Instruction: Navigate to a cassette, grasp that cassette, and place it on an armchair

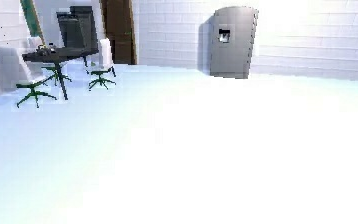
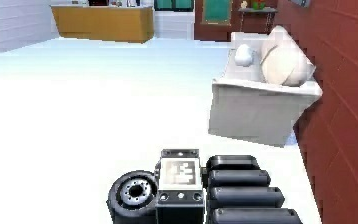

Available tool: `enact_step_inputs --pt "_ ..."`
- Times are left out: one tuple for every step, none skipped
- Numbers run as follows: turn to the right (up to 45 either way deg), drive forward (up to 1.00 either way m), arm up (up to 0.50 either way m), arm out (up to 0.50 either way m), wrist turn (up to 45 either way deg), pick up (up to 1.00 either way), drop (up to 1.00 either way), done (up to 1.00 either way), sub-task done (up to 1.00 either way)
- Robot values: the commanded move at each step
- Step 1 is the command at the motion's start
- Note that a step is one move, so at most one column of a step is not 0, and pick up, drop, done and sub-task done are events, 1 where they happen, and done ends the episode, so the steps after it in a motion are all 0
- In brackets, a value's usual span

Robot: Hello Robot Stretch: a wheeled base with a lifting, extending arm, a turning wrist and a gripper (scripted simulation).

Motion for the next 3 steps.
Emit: enact_step_inputs --pt "0.0 0.25 0.0 0.0 0.0 0.0 0.0 0.0 0.0" --pt "-24.0 0.0 0.0 0.0 0.0 0.0 0.0 0.0 0.0" --pt "0.0 0.3 0.0 0.0 0.0 0.0 0.0 0.0 0.0"
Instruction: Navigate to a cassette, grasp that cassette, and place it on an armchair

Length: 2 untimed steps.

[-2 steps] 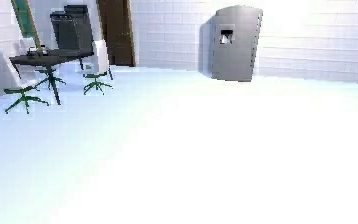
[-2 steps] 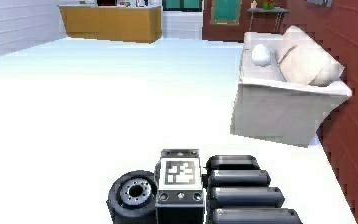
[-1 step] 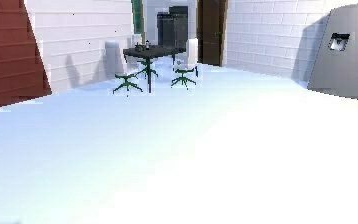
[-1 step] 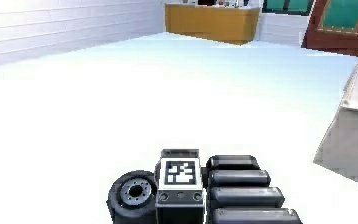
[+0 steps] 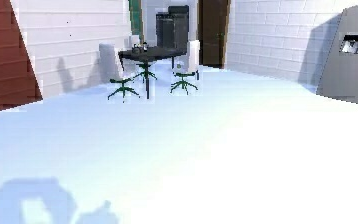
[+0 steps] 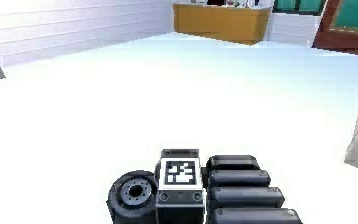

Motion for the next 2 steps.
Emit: enact_step_inputs --pt "-45.0 0.0 0.0 0.0 0.0 0.0 0.0 0.0 0.0" --pt "-3.0 0.0 0.0 0.0 0.0 0.0 0.0 0.0 0.0"
